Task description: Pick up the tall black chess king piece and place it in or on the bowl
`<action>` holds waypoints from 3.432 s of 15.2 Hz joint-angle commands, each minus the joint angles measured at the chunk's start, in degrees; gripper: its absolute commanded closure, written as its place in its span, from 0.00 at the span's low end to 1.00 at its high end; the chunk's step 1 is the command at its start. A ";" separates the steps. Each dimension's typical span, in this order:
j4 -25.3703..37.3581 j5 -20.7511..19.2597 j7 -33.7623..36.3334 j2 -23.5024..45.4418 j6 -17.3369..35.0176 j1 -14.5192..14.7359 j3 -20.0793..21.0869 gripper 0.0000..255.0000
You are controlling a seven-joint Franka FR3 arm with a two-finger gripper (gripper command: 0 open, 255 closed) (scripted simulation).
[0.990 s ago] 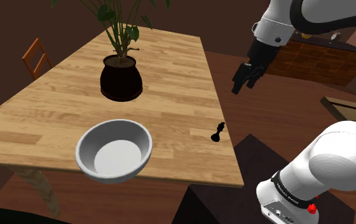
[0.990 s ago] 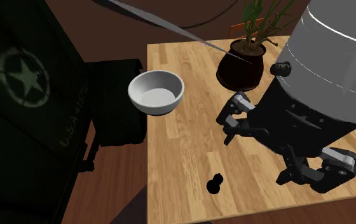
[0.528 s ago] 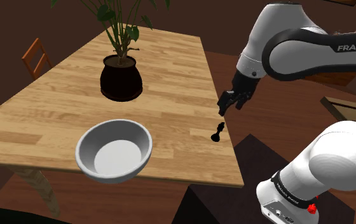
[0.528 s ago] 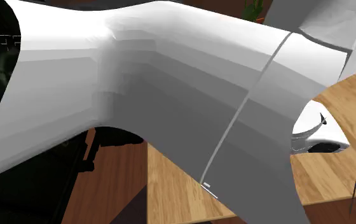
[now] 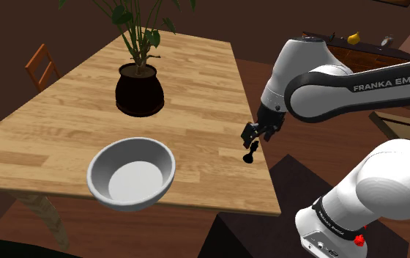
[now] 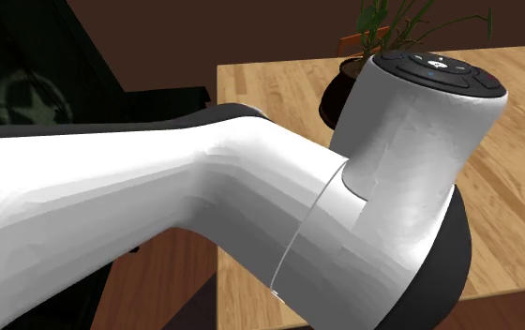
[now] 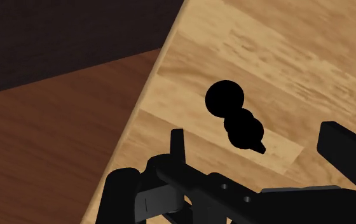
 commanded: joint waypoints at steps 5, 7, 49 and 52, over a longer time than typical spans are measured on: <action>-1.62 0.38 -0.03 2.36 4.01 -0.01 0.52 0.00; -1.62 0.38 -0.03 2.36 4.01 -0.01 0.52 0.00; 15.68 -2.91 0.00 -7.55 -23.12 -1.05 -3.32 1.00; 17.82 -1.46 2.67 -4.93 -22.45 -0.19 -0.75 1.00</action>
